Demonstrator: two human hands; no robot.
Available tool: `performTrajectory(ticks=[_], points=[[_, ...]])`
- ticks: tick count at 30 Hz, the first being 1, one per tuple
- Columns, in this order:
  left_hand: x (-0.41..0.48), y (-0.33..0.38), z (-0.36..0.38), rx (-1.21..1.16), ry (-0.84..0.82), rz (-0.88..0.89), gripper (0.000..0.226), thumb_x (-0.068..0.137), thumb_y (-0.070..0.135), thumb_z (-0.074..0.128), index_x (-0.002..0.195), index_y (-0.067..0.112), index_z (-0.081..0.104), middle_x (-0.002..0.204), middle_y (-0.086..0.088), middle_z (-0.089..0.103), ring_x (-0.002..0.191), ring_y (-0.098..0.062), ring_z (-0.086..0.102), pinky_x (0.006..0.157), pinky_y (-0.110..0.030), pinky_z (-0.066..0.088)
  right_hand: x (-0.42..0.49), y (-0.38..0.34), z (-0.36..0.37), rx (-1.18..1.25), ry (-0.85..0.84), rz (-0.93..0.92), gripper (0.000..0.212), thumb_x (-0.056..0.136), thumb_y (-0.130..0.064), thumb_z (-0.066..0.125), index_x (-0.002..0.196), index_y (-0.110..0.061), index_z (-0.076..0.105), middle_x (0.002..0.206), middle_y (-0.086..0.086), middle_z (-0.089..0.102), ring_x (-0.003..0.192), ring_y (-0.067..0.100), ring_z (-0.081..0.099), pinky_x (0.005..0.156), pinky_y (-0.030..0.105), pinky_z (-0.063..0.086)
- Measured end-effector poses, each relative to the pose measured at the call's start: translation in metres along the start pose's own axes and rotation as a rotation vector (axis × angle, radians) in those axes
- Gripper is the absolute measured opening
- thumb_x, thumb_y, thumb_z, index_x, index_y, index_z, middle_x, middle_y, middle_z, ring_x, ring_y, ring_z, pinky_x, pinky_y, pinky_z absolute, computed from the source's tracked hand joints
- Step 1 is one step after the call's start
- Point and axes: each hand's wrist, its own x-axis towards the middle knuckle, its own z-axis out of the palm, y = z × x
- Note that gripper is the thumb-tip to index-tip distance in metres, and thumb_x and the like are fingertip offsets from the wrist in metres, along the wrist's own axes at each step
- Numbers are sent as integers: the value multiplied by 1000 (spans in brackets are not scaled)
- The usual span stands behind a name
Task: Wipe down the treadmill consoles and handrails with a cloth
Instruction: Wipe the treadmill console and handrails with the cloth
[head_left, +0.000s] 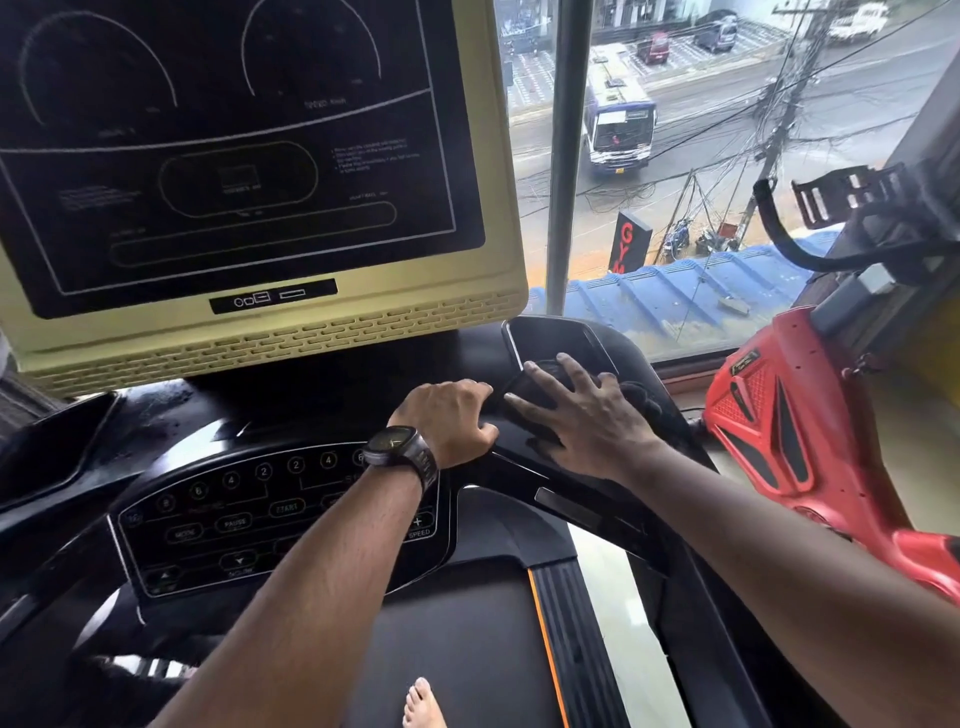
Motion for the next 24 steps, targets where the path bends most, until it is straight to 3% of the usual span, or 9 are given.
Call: performTrajectory(ticks=[4,8,10,14,16,18,20,22,24], points=[[2,0,-2,-13,-11,-4,54,83,46,49,132,24,56,129,4,64,113,-24,64,95,-39,51,8,7,-3,9,16,44,60,100,-58,39,156,-51,18,170,0,11,146,42,24,99,58,44],[3,-2,-1,-38,-18,-6,57,83,45,48,136,24,55,134,4,62,116,-23,62,97,-40,50,-6,4,3,48,36,316,59,96,-54,48,152,-46,33,165,7,30,138,46,36,93,57,45],[5,-2,0,-36,-16,7,59,85,43,51,141,24,52,139,4,59,121,-22,60,100,-39,49,-13,-11,12,-61,76,257,61,93,-49,54,152,-41,39,162,11,35,138,50,38,94,62,44],[6,-1,1,11,-12,55,60,88,42,52,145,23,48,143,4,56,125,-20,56,103,-37,46,-2,-11,8,-94,72,71,61,99,-47,36,159,-43,22,168,6,20,146,47,28,102,63,40],[6,-3,3,32,-22,77,62,90,41,51,149,23,44,150,4,50,132,-18,51,107,-36,43,9,3,-1,-9,40,129,58,101,-54,33,157,-46,21,168,3,23,147,43,30,100,59,43],[6,-4,5,41,-29,95,63,91,41,50,151,23,42,155,4,44,137,-16,47,111,-36,40,9,10,-4,99,3,319,58,101,-59,36,156,-45,24,166,4,28,145,42,31,99,57,44],[7,-5,7,47,-24,102,63,92,41,49,152,23,40,157,4,41,139,-15,44,113,-35,38,1,-4,2,46,29,459,57,99,-55,40,155,-41,34,161,11,37,141,46,36,96,58,46],[9,-5,7,54,-28,105,63,92,42,48,153,24,39,158,3,39,141,-14,41,113,-35,36,-10,-25,14,-56,51,436,58,94,-43,48,151,-36,44,156,15,44,137,51,41,94,62,46],[10,-4,8,72,-42,104,64,93,42,46,154,24,37,160,2,36,144,-14,38,114,-36,35,-12,-27,20,-72,53,328,60,94,-43,52,153,-37,41,158,13,41,139,50,39,96,63,43]])
